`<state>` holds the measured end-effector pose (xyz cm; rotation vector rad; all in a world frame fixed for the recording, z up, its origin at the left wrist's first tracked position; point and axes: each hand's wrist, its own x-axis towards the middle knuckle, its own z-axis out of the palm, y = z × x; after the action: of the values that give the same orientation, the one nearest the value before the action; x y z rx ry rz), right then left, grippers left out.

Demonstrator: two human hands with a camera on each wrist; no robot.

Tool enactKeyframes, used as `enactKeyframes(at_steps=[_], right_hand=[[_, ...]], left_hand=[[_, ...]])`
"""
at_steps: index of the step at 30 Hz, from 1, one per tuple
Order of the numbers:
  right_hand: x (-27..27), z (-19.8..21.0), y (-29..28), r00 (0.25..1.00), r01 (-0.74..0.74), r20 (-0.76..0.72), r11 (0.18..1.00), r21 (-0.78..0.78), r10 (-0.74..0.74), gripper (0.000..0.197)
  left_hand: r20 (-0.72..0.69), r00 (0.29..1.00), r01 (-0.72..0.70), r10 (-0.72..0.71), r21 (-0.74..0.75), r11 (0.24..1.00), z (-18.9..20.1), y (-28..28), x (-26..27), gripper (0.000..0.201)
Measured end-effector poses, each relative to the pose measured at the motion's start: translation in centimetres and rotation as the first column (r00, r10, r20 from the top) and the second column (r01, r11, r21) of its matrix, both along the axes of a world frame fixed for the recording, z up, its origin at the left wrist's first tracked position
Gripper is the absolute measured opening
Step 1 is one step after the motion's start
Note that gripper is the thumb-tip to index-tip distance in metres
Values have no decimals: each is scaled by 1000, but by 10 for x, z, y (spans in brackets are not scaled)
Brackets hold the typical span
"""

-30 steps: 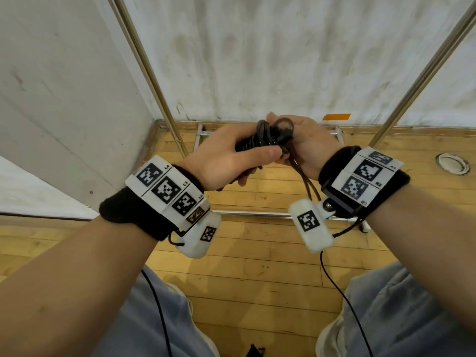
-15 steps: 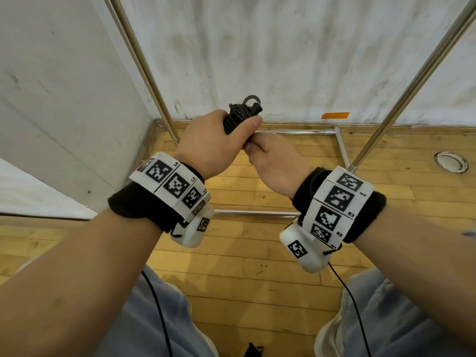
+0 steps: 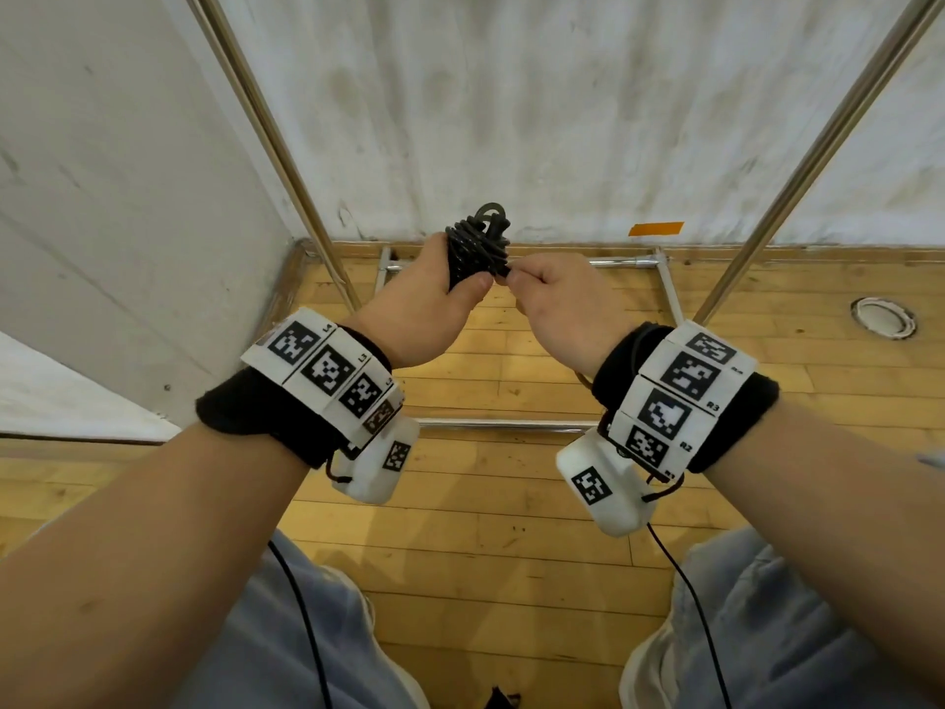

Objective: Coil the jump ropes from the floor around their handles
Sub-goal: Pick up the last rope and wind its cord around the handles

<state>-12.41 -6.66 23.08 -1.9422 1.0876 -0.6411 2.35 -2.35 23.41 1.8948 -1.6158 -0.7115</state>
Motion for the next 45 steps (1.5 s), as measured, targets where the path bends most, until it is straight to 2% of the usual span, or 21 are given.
enactKeyframes(at_steps=[2, 5, 10, 12, 16, 19, 21, 22, 24, 26, 28, 30, 35, 36, 39, 40, 45], right_hand=[[0, 0, 0, 1000, -7, -9, 1000, 4, 7, 33], [1, 2, 2, 999, -5, 32, 1000, -1, 5, 32], [0, 10, 5, 993, -17, 117, 999, -48, 22, 34], [-1, 11, 4, 995, -20, 96, 999, -43, 24, 34], [-4, 13, -4, 999, -15, -49, 1000, -20, 14, 32], [-5, 13, -6, 994, -40, -106, 999, 15, 41, 26], [-4, 13, -5, 992, -72, -102, 994, 83, 81, 17], [-5, 12, -5, 990, -79, -107, 993, 92, 89, 19], [-6, 11, -6, 989, -61, -130, 996, 69, 70, 26], [-7, 12, -9, 991, -32, -126, 998, 45, 37, 30], [-9, 12, -11, 994, -8, -107, 1000, 25, 10, 31], [-11, 13, -12, 995, 6, -98, 1000, 1, -6, 28], [-9, 14, -10, 997, -43, -59, 999, 27, 45, 26], [-9, 14, -10, 997, -51, -52, 998, 39, 53, 24], [-8, 14, -8, 997, -74, -19, 996, 48, 75, 22], [-8, 15, -7, 997, -78, -19, 996, 29, 79, 22], [-11, 19, -12, 996, -24, -91, 998, -65, 18, 25]], left_hand=[[-70, 997, -10, 8, -35, 999, 5, 2, 3, 33], [-279, 958, -75, 61, -40, 996, 11, 4, 9, 38], [-428, 904, -26, 27, 9, 1000, 11, 4, 5, 20], [-429, 903, -12, 11, -1, 1000, 12, 4, 3, 17], [-294, 954, -99, 63, -111, 989, 10, 2, -2, 7], [-246, 964, -153, 106, -178, 972, 5, -1, -9, 10], [-207, 971, -159, 123, -165, 974, 5, -3, -10, 14], [-197, 971, -159, 131, -128, 979, 6, -4, -10, 17], [-266, 957, -123, 119, 5, 992, 7, -5, -12, 23], [-396, 914, -48, 86, 104, 993, 9, -3, -14, 18], [-440, 897, 5, 41, 103, 995, 10, 0, -14, 13], [-438, 899, 17, 9, 55, 998, 9, 2, -10, 17], [-450, 892, -28, 33, 17, 999, 11, 3, -8, 60], [-435, 900, -12, 13, 7, 1000, 12, 3, -7, 58], [-423, 905, 27, -35, -25, 999, 15, 4, -6, 22], [-427, 904, 17, -29, -31, 999, 16, 5, -6, 17], [-492, 870, -56, 41, -15, 998, 14, 2, -9, 39]])
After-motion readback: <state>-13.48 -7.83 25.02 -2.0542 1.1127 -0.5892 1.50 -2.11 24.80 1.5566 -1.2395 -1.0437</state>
